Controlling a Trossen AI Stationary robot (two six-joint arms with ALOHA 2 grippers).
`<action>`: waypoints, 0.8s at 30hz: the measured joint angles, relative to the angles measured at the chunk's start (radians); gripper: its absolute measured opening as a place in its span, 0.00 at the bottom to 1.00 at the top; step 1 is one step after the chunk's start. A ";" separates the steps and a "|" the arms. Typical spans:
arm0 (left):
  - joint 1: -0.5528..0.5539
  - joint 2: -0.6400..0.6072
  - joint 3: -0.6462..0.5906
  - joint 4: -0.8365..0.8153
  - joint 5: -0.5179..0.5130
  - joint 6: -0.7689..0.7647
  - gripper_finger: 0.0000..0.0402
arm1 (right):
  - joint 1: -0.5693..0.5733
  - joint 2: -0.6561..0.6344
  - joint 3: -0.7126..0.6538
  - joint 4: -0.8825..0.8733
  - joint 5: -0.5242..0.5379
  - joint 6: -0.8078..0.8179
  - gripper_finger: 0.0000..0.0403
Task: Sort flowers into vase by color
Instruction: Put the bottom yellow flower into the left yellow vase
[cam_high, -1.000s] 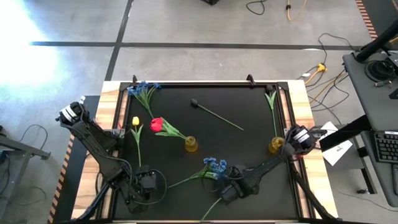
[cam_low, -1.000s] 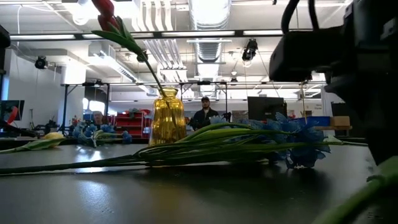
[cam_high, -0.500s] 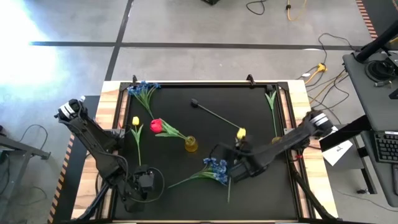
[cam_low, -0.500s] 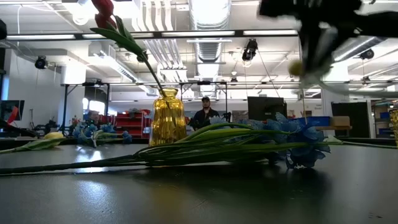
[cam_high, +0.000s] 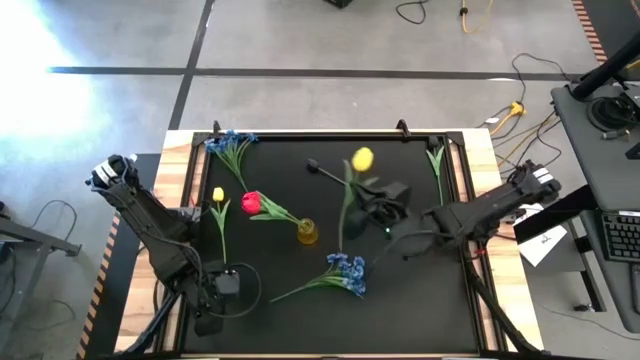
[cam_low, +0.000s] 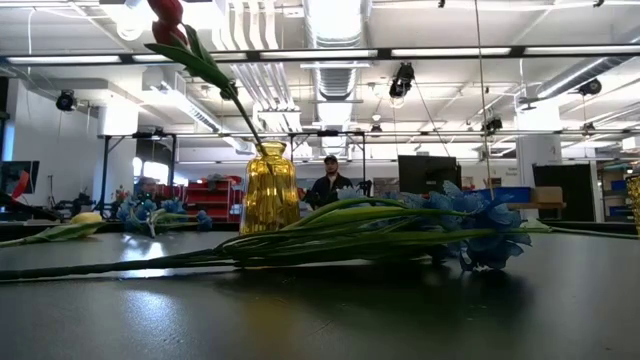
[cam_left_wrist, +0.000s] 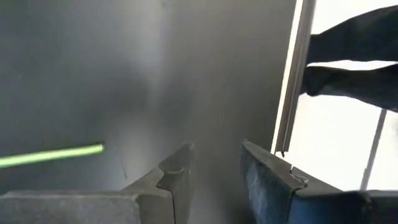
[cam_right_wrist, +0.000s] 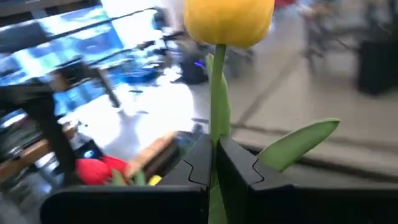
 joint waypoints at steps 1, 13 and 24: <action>0.001 0.001 0.000 -0.007 0.010 -0.018 0.29 | -0.020 0.007 -0.004 0.131 -0.051 -0.155 0.03; 0.011 0.001 -0.087 0.081 0.027 -0.248 0.29 | -0.215 0.155 -0.021 0.521 -0.480 -0.556 0.03; 0.011 0.007 -0.165 0.174 0.028 -0.331 0.28 | -0.251 0.238 -0.025 0.667 -0.539 -0.641 0.03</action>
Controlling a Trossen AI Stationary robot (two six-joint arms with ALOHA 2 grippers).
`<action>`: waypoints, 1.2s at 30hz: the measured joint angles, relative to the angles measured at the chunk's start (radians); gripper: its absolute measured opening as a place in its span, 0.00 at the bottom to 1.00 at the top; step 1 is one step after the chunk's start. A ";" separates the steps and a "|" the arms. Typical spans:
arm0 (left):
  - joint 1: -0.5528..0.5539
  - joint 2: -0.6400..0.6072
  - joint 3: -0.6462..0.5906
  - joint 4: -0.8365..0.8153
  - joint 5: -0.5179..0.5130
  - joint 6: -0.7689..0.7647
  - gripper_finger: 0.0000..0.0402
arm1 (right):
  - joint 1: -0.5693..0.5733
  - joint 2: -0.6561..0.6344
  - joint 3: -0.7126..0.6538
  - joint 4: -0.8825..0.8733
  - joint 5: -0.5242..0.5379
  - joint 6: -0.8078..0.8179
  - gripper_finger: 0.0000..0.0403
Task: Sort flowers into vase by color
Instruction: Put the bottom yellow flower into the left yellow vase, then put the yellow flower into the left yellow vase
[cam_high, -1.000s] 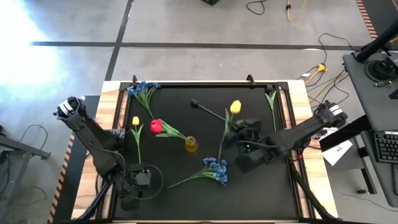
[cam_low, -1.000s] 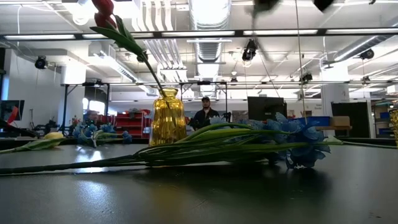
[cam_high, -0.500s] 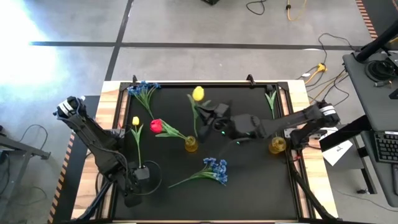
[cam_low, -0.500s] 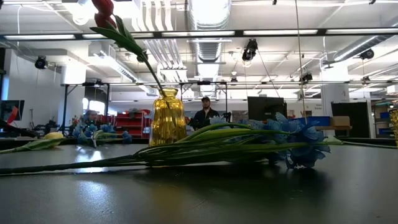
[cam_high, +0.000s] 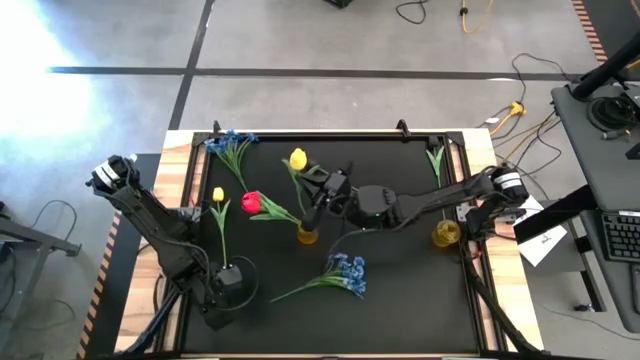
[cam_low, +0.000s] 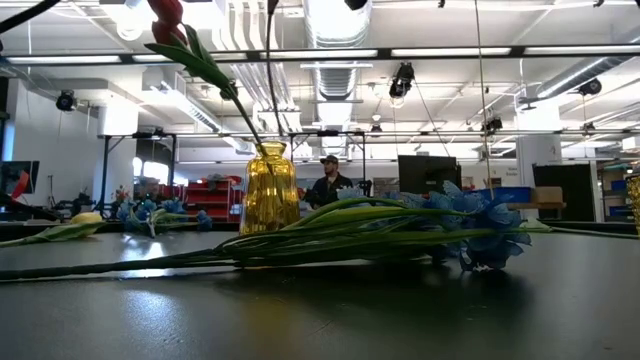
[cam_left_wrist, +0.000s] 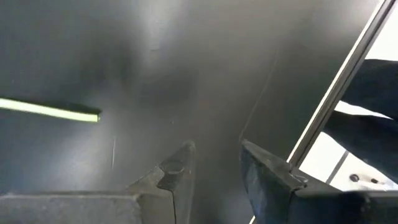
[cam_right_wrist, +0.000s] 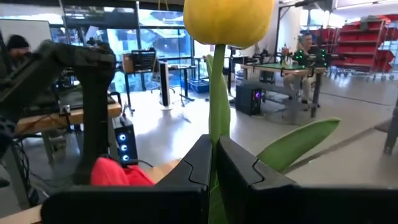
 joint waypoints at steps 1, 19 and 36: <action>0.000 0.000 0.001 -0.006 0.000 -0.003 0.28 | -0.003 0.000 -0.004 0.005 -0.011 -0.001 0.03; 0.057 -0.126 0.009 -0.274 -0.033 -0.202 0.41 | -0.023 0.010 -0.154 0.131 -0.079 0.074 0.03; 0.134 -0.340 -0.151 -0.462 -0.439 -0.636 0.57 | -0.016 -0.021 -0.059 -0.350 -0.170 0.294 0.39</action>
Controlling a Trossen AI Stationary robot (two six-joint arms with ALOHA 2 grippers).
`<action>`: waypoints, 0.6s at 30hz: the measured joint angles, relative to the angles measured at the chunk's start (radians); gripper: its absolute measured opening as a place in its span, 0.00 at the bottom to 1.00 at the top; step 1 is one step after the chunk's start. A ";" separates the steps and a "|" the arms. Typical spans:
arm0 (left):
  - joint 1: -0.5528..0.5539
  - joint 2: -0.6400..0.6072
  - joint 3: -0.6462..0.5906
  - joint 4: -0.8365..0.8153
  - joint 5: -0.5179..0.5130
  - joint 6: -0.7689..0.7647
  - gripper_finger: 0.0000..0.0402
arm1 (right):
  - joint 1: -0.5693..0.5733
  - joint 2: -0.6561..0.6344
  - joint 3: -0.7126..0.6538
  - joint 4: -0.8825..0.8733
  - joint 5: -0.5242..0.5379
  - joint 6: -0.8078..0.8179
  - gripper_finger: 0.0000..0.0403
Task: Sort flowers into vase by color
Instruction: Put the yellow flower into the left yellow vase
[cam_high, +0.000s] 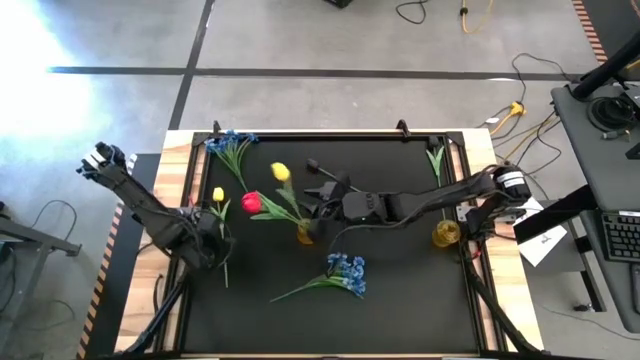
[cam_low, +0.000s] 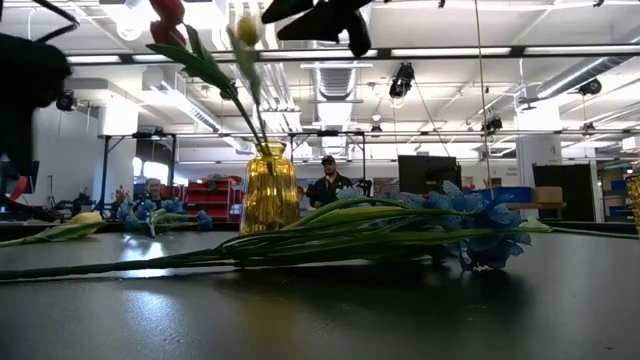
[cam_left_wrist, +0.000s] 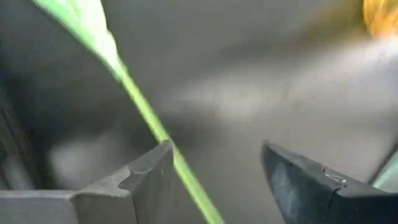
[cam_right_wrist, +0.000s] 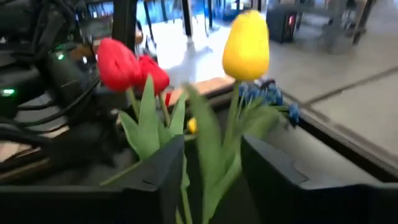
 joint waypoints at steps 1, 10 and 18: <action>0.028 0.010 0.001 -0.002 -0.017 -0.011 0.57 | 0.005 -0.005 0.017 -0.054 -0.003 0.008 0.42; 0.295 0.168 0.045 -0.044 0.011 0.201 0.46 | 0.100 -0.078 0.107 -0.231 0.028 -0.010 0.54; 0.464 0.347 0.042 -0.044 0.017 0.203 0.45 | 0.240 -0.160 0.129 -0.346 0.269 -0.006 0.54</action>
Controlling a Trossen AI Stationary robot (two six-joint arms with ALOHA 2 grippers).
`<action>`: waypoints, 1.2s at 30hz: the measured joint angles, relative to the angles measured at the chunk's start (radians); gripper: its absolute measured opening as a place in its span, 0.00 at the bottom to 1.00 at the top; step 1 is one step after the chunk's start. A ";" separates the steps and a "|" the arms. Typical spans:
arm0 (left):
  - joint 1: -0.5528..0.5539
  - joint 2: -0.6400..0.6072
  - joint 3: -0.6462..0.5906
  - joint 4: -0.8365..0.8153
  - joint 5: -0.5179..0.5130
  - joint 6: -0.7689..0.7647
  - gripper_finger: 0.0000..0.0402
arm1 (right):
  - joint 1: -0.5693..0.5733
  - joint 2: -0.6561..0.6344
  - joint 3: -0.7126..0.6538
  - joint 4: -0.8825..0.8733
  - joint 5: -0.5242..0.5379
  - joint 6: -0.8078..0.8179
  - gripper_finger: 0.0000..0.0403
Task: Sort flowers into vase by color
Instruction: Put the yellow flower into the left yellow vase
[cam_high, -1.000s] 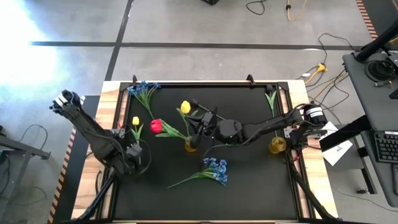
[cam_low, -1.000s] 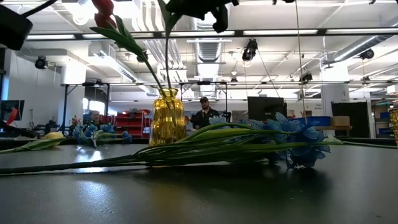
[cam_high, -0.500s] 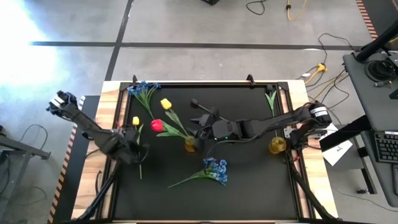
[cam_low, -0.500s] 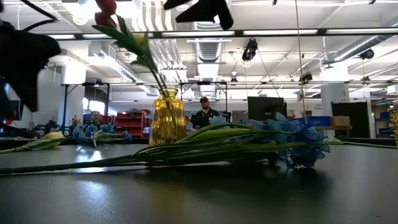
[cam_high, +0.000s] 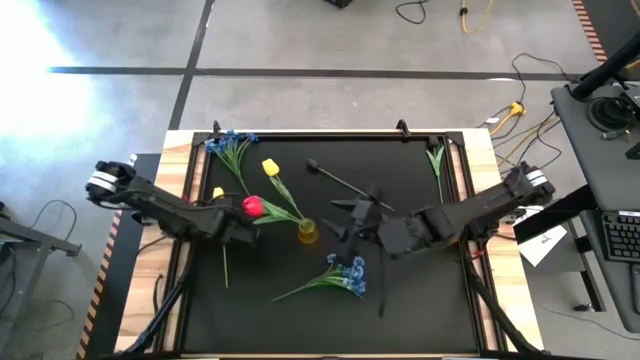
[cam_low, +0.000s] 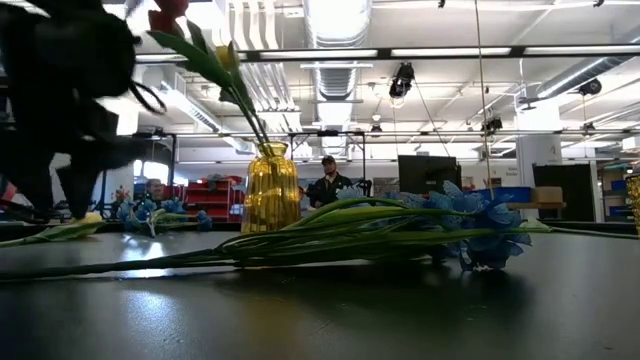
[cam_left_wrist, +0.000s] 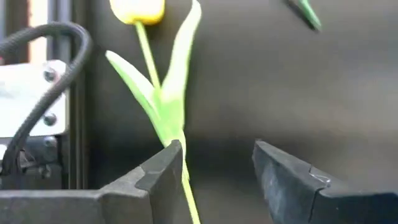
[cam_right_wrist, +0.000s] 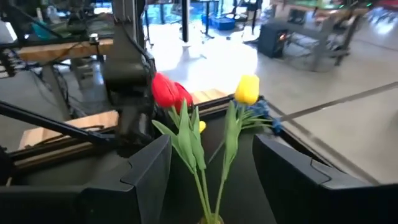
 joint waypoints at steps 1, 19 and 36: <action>0.018 0.022 0.000 -0.001 -0.020 -0.022 0.45 | 0.021 -0.009 0.000 -0.020 0.034 0.012 0.54; 0.245 0.360 -0.020 0.033 0.077 -0.089 0.38 | 0.287 -0.021 0.000 -0.367 0.410 0.429 0.54; 0.048 0.176 0.013 0.021 0.088 -0.164 0.01 | 0.288 -0.041 0.030 -0.453 0.415 0.456 0.54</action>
